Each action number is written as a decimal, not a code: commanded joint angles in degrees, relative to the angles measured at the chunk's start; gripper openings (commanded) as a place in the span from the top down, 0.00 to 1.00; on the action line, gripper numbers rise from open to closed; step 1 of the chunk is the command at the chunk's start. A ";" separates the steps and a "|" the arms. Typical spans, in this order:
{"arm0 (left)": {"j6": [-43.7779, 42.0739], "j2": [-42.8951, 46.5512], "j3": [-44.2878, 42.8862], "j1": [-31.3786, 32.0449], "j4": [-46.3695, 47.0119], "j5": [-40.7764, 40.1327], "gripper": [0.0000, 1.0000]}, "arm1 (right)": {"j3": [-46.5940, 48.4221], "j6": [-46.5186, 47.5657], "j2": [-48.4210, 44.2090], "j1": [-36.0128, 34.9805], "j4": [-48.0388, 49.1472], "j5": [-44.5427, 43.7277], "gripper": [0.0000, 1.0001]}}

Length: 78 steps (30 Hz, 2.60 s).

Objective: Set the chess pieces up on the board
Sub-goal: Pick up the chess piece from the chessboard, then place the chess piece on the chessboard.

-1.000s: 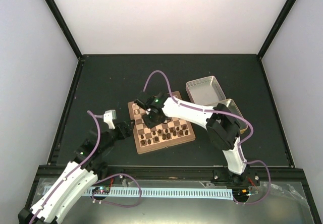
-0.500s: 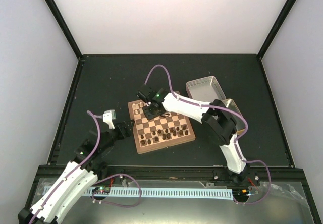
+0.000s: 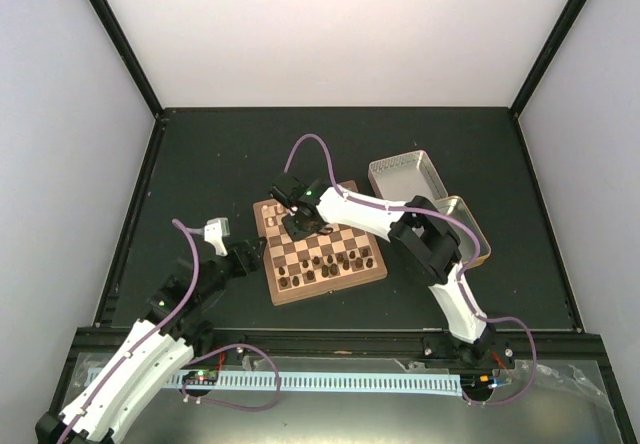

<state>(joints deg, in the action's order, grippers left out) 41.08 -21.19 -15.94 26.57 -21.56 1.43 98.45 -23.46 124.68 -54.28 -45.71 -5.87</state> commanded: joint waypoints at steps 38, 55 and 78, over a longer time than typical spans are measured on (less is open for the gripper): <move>14.99 -10.12 -10.86 -1.61 18.72 35.23 0.49 | -48.18 23.76 -47.87 0.06 55.34 31.06 0.94; 9.58 -14.47 -14.74 -1.69 13.56 38.26 0.71 | -46.70 28.02 -48.49 0.05 49.60 36.47 0.94; 3.21 -18.15 -16.16 -1.69 9.29 43.84 0.99 | -44.18 22.13 -45.61 0.05 46.62 29.49 0.66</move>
<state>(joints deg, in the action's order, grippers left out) 46.76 -39.51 -29.61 24.43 -10.37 42.48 51.42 0.64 78.00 -54.33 0.58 28.25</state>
